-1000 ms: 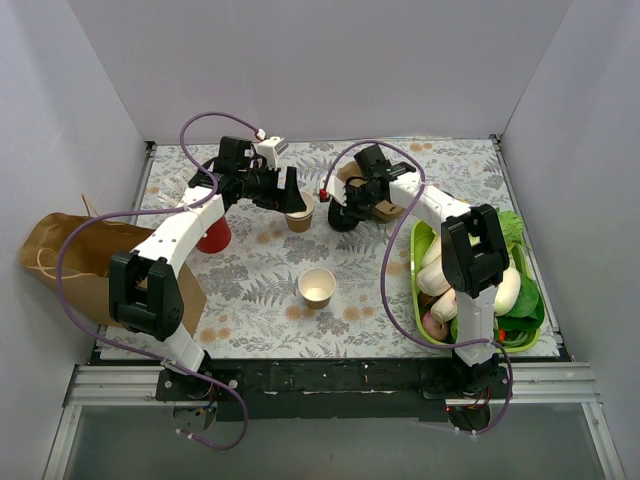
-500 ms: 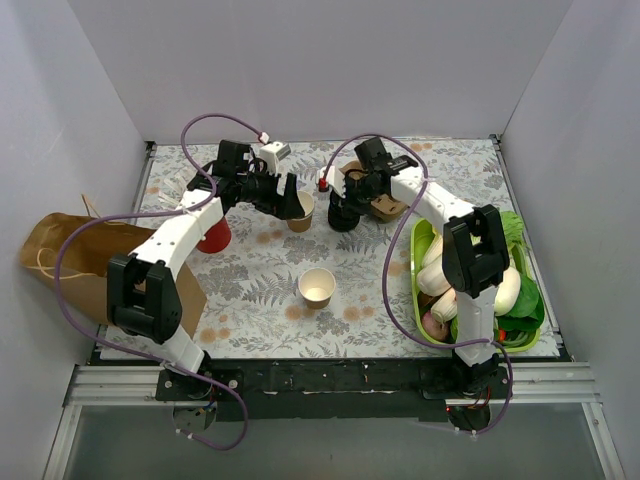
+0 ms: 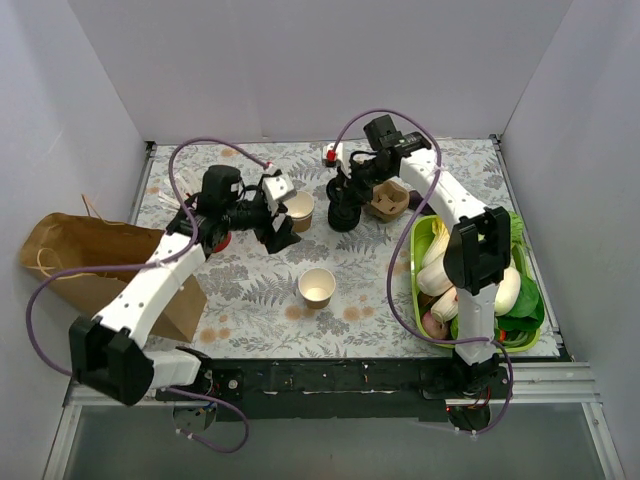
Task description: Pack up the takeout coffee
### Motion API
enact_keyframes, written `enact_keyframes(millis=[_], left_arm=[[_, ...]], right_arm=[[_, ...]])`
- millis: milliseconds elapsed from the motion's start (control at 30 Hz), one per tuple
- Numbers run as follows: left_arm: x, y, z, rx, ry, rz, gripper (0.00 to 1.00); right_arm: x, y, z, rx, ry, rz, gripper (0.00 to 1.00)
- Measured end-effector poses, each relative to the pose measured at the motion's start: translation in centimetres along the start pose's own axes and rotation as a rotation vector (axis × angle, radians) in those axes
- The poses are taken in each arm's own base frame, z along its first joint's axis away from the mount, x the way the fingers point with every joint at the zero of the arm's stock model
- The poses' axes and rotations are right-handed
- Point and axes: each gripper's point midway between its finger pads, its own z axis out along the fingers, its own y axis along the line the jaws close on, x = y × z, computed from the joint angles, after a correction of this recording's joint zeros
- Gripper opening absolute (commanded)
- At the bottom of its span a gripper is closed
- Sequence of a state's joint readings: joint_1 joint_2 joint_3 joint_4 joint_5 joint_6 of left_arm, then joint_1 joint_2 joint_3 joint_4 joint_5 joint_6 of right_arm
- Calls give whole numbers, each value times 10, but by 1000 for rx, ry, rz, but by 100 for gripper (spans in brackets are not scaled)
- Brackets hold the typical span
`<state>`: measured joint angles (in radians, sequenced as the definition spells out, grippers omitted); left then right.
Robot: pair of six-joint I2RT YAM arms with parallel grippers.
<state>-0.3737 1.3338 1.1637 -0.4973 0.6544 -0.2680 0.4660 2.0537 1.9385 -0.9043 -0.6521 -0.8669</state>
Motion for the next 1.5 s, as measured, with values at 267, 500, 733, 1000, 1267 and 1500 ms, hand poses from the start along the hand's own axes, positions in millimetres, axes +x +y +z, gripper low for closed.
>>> enact_keyframes(millis=[267,500,733,1000,1267,1500], left_arm=[[-37,-43,-11,57,-210,639,79],[-31,-46,27,115,-206,866,77],[-39,-44,36,104,-233,987,75],[-37,-40,50,100,-228,1044,65],[-43,-35,56,66,-234,1094,62],[-63,-36,56,18,-288,1168,60]], right_arm=[[-46,54,-38,-179,-122,69,1],[-54,87,-50,-277,-156,151,1],[-51,100,-55,-306,-151,189,1],[-53,102,-55,-308,-149,199,1],[-51,100,-54,-297,-136,220,1],[-57,109,-51,-325,-144,222,1]])
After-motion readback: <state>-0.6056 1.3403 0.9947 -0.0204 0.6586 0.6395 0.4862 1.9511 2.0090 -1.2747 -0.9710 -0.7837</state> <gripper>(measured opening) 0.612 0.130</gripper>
